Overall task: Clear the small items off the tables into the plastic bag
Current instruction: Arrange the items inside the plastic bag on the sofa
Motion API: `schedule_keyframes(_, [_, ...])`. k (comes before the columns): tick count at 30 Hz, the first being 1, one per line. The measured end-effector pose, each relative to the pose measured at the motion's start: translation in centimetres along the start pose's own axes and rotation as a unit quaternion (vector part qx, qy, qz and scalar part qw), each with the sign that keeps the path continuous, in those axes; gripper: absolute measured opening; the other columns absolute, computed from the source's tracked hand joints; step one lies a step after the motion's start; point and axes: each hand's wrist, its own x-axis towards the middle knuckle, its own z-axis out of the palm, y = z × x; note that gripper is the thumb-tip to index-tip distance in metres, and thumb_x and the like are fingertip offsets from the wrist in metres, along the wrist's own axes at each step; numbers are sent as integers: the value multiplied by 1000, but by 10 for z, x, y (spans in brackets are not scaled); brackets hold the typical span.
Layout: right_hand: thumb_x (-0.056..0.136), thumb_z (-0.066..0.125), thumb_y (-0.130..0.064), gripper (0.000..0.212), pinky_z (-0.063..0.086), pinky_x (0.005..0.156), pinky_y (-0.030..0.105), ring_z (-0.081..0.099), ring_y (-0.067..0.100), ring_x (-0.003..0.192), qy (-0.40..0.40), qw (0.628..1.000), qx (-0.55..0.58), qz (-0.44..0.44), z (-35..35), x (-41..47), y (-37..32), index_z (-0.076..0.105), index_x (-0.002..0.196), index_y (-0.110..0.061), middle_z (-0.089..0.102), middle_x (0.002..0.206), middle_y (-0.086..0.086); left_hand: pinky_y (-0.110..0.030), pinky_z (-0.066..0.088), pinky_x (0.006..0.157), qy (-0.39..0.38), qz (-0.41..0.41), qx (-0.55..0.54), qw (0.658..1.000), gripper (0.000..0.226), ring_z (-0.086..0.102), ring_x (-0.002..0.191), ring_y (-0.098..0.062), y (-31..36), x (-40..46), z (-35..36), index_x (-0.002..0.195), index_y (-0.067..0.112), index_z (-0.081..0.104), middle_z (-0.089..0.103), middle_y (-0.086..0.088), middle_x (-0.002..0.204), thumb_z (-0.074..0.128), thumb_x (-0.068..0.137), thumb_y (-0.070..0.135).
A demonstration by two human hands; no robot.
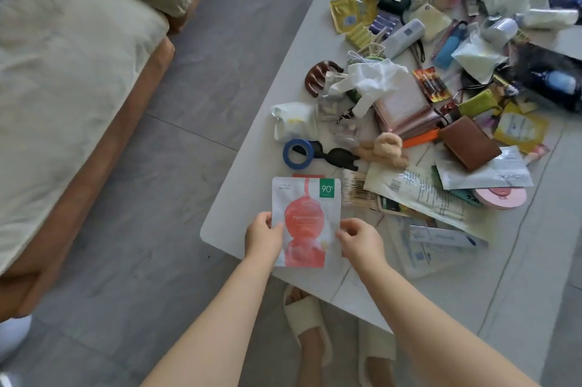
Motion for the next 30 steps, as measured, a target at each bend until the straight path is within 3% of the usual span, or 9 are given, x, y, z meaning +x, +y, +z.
schedule_keyframes(2, [90,55,-12,25,50,90,36,60,20,101,18,1000,11,5,4,9,1,65,113,-13,67,110,4,-26,47,60,17,-9,4,1000,16,60,83,-18,-1,8,7,109,15,56,59,-1,100,51,93,15])
schedule_keyframes(4, [90,56,-10,23,45,83,27,57,15,95,33,999,28,12,8,14,-1,64,111,-12,66,109,4,-29,47,66,24,-26,-4,999,19,59,84,-20,0,13,12,109,15,53,58,0,99,57,91,17])
schedule_keyframes(9, [86,60,-10,34,46,84,33,58,21,98,24,998,40,42,11,16,-8,53,119,-10,60,102,2,-37,54,81,16,-46,-61,997,43,64,92,-27,2,15,20,123,7,48,64,-8,110,66,86,20])
schedule_keyframes(14, [85,59,-12,25,45,77,27,59,16,91,-25,999,43,20,-9,1,-2,64,109,-14,67,106,2,-44,55,84,-16,-85,-120,989,18,65,94,-33,-4,-5,21,104,8,58,67,-15,106,60,92,20])
schedule_keyframes(17, [86,58,-13,26,48,79,27,60,13,93,-46,999,22,-9,-33,-10,6,66,111,-15,68,106,0,-39,56,70,-45,-100,-179,978,22,67,87,-32,-5,-27,26,109,5,58,68,-15,104,59,93,19])
schedule_keyframes(20, [88,59,-14,25,46,81,23,58,9,94,-23,999,0,-45,-62,-16,19,65,112,-15,67,109,-1,-43,56,76,-40,-103,-224,968,20,67,90,-32,-3,-50,33,111,7,57,67,-13,106,57,94,16])
schedule_keyframes(22, [90,58,-15,26,42,84,22,56,12,100,19,995,-49,-81,-87,-15,30,62,116,-15,63,112,0,-43,55,77,-24,-106,-248,962,18,66,92,-31,-4,-62,35,112,11,56,67,-12,106,55,95,15])
schedule_keyframes(25, [91,54,-16,36,39,96,31,46,21,119,65,966,-212,-132,-124,-2,53,54,126,-16,54,126,2,-39,55,71,-1,-113,-256,960,19,66,91,-30,-11,-71,33,114,13,55,67,-9,104,55,95,15])
schedule_keyframes(30, [88,53,-15,38,37,88,35,39,25,118,47,879,-445,-166,-151,28,81,47,124,-22,48,129,0,-42,54,75,23,-107,-270,957,15,66,88,-32,-27,-68,34,109,12,57,67,-11,102,55,95,12])
